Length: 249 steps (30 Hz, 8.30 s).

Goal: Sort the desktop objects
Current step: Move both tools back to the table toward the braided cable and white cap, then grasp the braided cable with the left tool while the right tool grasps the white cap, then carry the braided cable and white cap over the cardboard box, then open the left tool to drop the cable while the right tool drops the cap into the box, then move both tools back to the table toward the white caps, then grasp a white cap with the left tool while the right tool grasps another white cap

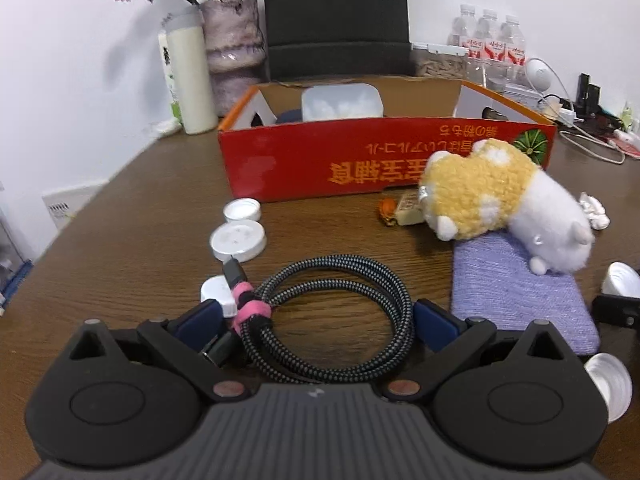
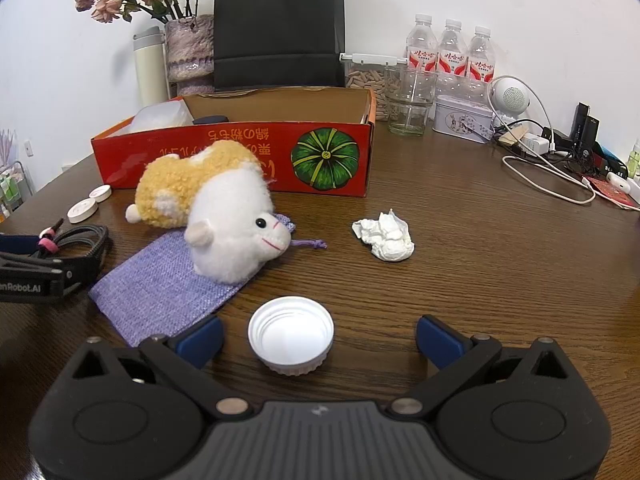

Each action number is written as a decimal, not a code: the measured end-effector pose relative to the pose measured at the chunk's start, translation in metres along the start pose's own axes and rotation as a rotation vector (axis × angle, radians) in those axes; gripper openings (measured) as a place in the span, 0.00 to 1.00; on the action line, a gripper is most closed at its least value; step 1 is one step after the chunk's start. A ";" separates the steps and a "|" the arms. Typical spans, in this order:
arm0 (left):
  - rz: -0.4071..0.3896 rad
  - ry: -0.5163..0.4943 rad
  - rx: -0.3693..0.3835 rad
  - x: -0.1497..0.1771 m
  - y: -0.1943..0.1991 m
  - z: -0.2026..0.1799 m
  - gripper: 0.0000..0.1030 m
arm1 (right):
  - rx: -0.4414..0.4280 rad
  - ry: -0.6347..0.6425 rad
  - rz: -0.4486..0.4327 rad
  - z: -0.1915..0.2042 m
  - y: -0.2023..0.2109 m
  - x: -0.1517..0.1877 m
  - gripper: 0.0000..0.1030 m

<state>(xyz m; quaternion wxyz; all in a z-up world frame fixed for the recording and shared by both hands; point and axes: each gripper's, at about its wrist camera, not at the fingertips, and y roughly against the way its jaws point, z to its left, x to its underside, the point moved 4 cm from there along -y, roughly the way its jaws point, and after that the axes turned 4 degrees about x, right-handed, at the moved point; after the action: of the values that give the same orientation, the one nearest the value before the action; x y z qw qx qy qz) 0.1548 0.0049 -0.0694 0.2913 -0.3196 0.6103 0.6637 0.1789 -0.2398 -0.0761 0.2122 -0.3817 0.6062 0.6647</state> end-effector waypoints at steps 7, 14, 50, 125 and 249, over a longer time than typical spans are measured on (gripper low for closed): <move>0.014 0.041 0.020 -0.001 -0.004 0.006 1.00 | 0.000 0.000 0.000 0.000 0.000 0.000 1.00; 0.025 0.076 0.054 0.001 -0.006 0.010 1.00 | 0.000 0.000 0.000 0.000 0.000 0.000 1.00; -0.142 0.059 0.125 -0.006 0.048 0.010 0.89 | -0.041 -0.029 -0.149 0.009 0.034 -0.014 0.38; -0.137 0.085 0.126 -0.174 -0.129 0.003 0.90 | -0.051 0.010 -0.168 0.038 -0.144 -0.194 0.38; -0.018 0.095 0.035 0.008 0.014 0.072 0.97 | -0.056 0.010 -0.083 0.031 0.043 0.012 0.38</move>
<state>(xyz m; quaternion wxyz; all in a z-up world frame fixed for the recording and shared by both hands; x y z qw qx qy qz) 0.1338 0.0754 -0.0633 0.2736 -0.3510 0.6319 0.6346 0.1316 -0.2190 -0.0589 0.2259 -0.4154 0.5721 0.6701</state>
